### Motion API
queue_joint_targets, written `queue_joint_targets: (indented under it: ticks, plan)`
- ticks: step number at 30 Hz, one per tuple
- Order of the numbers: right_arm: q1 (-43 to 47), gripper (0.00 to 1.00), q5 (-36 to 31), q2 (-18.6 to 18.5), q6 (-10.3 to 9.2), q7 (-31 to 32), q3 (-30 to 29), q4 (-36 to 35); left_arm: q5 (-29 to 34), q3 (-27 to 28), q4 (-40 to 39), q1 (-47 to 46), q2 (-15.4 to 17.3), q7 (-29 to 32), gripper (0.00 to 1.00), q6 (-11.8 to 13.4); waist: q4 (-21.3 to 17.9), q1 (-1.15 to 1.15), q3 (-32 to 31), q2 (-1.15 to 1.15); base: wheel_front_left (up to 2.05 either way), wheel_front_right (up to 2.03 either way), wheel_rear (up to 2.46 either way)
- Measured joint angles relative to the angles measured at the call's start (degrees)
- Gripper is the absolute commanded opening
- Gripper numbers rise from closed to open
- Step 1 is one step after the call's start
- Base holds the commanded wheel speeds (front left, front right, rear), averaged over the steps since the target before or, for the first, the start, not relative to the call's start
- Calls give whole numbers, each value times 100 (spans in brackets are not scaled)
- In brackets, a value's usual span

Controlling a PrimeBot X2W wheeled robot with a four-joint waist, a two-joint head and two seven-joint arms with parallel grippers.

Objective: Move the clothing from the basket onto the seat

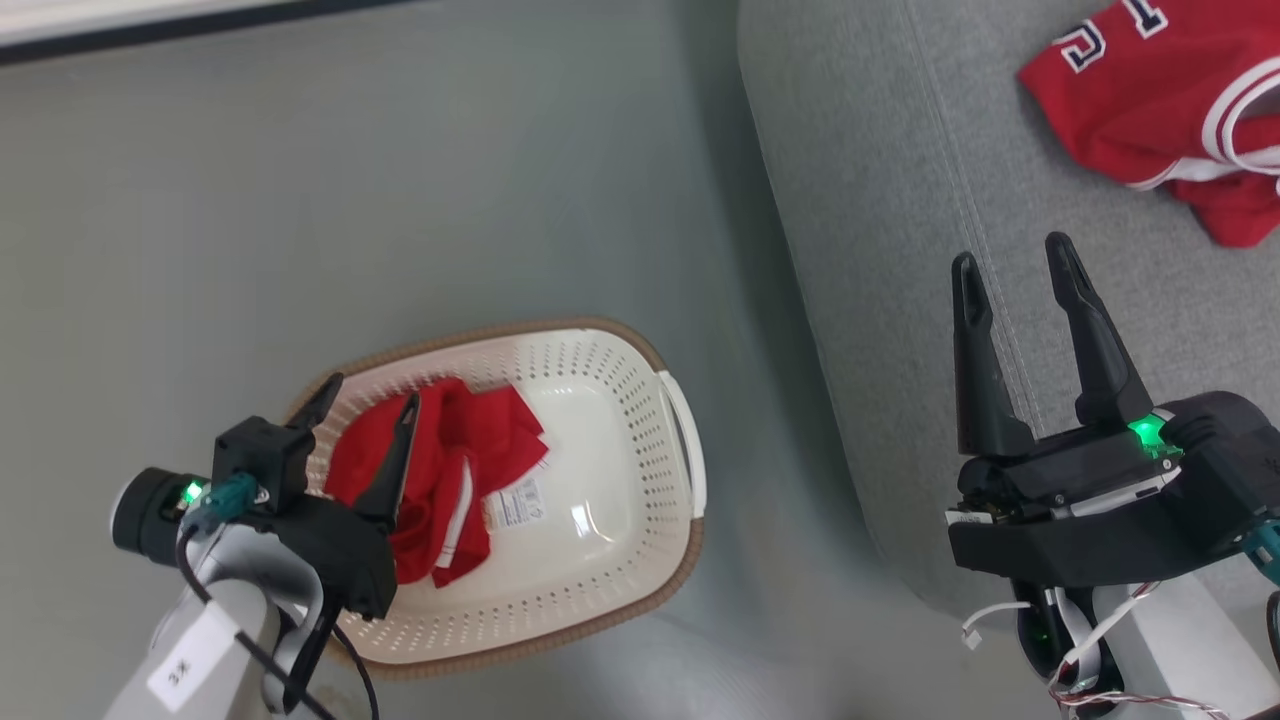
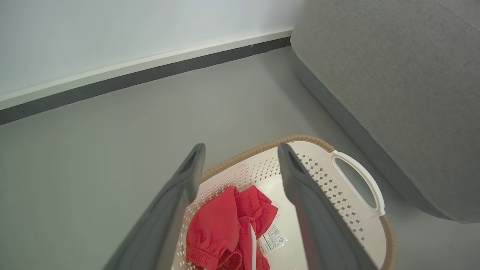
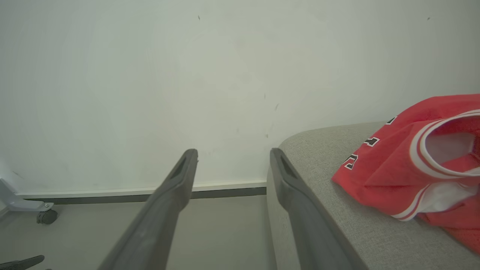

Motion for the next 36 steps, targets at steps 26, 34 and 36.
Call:
queue_joint_targets:
  ticks: [26,34,36]
  plan:
    - [-653,100,-223,770,220,-1,158,226,454,-171,1879,-1393,229,757,100,29,-941,-1,1791,1,0,0,0]
    - [-765,100,-268,904,294,-1,168,367,750,-259,2359,-1681,283,959,100,330,-1146,-1,2003,0,0,0,0]
    - [-765,100,-268,910,319,-1,153,426,800,-289,2484,-1753,272,1011,100,417,-1181,-1,2026,0,0,0,0]
